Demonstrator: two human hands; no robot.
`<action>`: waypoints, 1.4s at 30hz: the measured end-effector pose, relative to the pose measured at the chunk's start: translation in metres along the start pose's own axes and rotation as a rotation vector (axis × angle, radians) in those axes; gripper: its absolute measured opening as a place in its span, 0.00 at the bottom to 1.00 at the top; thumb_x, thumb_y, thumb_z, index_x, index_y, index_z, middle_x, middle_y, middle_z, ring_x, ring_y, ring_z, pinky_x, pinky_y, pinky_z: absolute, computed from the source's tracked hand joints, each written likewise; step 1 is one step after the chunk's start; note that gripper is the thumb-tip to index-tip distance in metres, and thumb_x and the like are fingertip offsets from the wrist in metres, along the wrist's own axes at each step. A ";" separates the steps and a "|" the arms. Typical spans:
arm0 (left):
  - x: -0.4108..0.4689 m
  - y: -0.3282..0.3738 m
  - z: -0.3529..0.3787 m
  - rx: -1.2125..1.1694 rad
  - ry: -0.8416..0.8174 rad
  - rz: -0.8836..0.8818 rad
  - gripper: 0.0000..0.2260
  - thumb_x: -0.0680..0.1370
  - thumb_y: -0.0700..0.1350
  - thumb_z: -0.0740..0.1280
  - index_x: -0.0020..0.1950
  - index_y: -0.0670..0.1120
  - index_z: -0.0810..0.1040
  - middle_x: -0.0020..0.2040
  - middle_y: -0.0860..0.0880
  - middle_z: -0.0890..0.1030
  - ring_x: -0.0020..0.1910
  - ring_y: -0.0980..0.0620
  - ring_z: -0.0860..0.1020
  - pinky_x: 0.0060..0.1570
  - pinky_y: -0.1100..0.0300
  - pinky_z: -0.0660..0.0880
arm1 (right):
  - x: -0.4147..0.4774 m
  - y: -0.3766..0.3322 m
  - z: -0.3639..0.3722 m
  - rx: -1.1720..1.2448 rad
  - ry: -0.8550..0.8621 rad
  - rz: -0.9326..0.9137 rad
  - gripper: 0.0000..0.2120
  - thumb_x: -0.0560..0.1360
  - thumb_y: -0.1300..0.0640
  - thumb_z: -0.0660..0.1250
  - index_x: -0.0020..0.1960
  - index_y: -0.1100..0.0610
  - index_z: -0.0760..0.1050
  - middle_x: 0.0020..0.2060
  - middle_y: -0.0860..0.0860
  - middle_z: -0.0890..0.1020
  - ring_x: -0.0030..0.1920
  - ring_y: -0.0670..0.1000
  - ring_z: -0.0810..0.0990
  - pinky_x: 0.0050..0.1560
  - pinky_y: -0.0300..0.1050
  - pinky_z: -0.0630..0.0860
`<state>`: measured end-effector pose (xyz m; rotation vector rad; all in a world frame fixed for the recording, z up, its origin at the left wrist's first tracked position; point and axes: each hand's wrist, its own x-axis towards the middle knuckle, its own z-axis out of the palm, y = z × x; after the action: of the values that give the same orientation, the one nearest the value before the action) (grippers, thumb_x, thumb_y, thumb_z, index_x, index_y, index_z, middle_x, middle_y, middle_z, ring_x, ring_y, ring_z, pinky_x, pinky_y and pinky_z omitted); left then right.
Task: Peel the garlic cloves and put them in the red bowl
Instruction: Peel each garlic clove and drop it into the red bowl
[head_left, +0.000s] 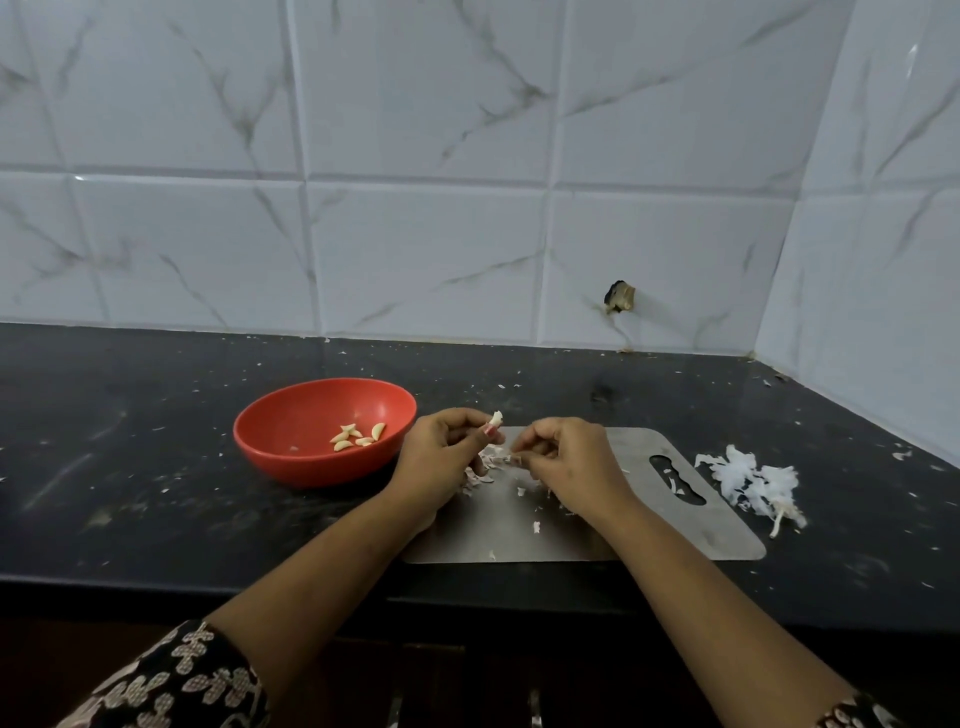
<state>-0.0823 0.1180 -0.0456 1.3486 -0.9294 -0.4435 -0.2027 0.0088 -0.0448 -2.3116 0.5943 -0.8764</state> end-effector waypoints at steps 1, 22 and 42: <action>0.000 0.000 0.000 0.006 -0.004 0.002 0.03 0.78 0.39 0.67 0.47 0.43 0.81 0.41 0.47 0.84 0.26 0.56 0.73 0.24 0.67 0.69 | 0.000 0.000 0.001 -0.004 -0.010 -0.019 0.07 0.75 0.65 0.69 0.46 0.56 0.84 0.36 0.46 0.83 0.31 0.37 0.78 0.35 0.29 0.74; 0.000 -0.004 -0.002 0.130 -0.111 0.004 0.04 0.77 0.40 0.69 0.49 0.45 0.82 0.42 0.46 0.85 0.29 0.53 0.78 0.26 0.65 0.69 | -0.007 -0.004 -0.005 0.111 0.144 -0.193 0.07 0.72 0.61 0.73 0.45 0.50 0.84 0.40 0.40 0.82 0.38 0.40 0.77 0.39 0.30 0.72; -0.002 0.007 -0.006 -0.042 -0.204 -0.100 0.04 0.77 0.40 0.69 0.51 0.45 0.81 0.40 0.46 0.84 0.30 0.56 0.77 0.30 0.64 0.69 | -0.007 -0.001 -0.003 -0.044 0.100 -0.302 0.07 0.77 0.62 0.67 0.47 0.51 0.78 0.44 0.43 0.80 0.43 0.41 0.77 0.44 0.35 0.74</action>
<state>-0.0810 0.1247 -0.0396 1.3323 -1.0164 -0.6832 -0.2097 0.0122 -0.0458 -2.4474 0.3105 -1.1326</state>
